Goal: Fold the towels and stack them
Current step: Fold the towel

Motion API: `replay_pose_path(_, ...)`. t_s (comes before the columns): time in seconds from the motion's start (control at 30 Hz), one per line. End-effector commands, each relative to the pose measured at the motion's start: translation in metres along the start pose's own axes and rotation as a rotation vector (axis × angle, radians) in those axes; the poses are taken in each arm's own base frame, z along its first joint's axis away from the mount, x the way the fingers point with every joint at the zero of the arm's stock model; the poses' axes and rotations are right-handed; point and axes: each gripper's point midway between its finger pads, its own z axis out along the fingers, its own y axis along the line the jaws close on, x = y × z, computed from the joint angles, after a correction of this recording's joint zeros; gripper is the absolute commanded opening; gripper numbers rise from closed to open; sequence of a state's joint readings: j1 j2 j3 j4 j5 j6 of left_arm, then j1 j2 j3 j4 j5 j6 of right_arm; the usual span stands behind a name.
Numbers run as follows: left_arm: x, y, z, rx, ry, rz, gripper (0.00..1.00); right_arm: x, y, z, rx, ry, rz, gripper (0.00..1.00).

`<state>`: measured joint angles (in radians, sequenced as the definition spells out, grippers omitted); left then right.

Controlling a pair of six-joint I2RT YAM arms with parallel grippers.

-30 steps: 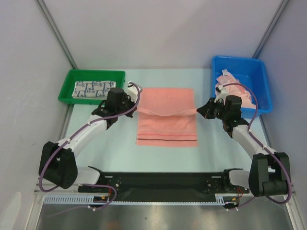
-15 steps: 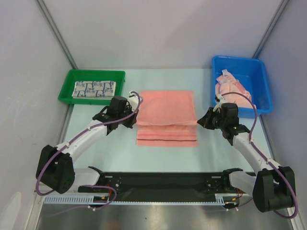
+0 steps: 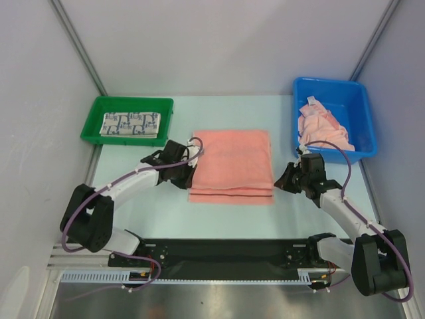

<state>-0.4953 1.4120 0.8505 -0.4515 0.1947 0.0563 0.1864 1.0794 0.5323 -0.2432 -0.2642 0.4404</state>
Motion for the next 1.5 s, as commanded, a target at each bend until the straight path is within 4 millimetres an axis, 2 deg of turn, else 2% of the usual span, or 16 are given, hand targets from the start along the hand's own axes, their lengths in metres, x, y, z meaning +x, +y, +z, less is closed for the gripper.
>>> replay_pose_path(0.0, 0.008, -0.007, 0.0, 0.019, 0.056, -0.022, 0.18, 0.004, -0.007, -0.002, 0.05, -0.004, 0.034, 0.11)
replay_pose_path(0.1, 0.009, -0.001, -0.006, -0.036, 0.067, -0.045, 0.34, 0.007, -0.011, -0.005, 0.086, 0.016, 0.065, 0.25)
replay_pose_path(0.13, 0.008, 0.003, -0.009, -0.072, 0.062, -0.081, 0.38, 0.009, -0.015, -0.007, 0.112, 0.027, 0.077, 0.32)
replay_pose_path(0.2, -0.002, 0.01, -0.019, -0.133, 0.02, -0.124, 0.44, 0.004, -0.01, -0.011, 0.105, 0.023, 0.09, 0.37)
replay_pose_path(0.3, -0.012, -0.003, -0.023, -0.082, -0.065, -0.232, 0.52, -0.001, -0.004, -0.011, 0.091, 0.016, 0.093, 0.4)
replay_pose_path(0.37, -0.01, -0.003, -0.023, -0.1, -0.081, -0.304, 0.54, -0.001, -0.009, -0.006, 0.112, 0.022, 0.092, 0.41)
replay_pose_path(0.5, -0.006, -0.009, -0.01, -0.07, -0.102, -0.43, 0.54, 0.005, -0.019, 0.008, 0.147, 0.05, 0.112, 0.36)
replay_pose_path(0.63, -0.004, -0.018, 0.006, -0.014, -0.115, -0.531, 0.5, 0.016, -0.019, 0.02, 0.133, 0.077, 0.138, 0.34)
replay_pose_path(0.87, 0.01, -0.02, 0.025, -0.003, -0.079, -0.582, 0.46, 0.024, -0.03, 0.024, 0.173, 0.072, 0.16, 0.34)
replay_pose_path(1.3, 0.023, -0.015, 0.036, -0.042, -0.051, -0.62, 0.36, 0.03, -0.031, 0.034, 0.165, 0.062, 0.188, 0.31)
replay_pose_path(1.47, 0.02, -0.014, 0.035, -0.046, -0.056, -0.618, 0.27, 0.033, -0.028, 0.036, 0.156, 0.069, 0.204, 0.31)
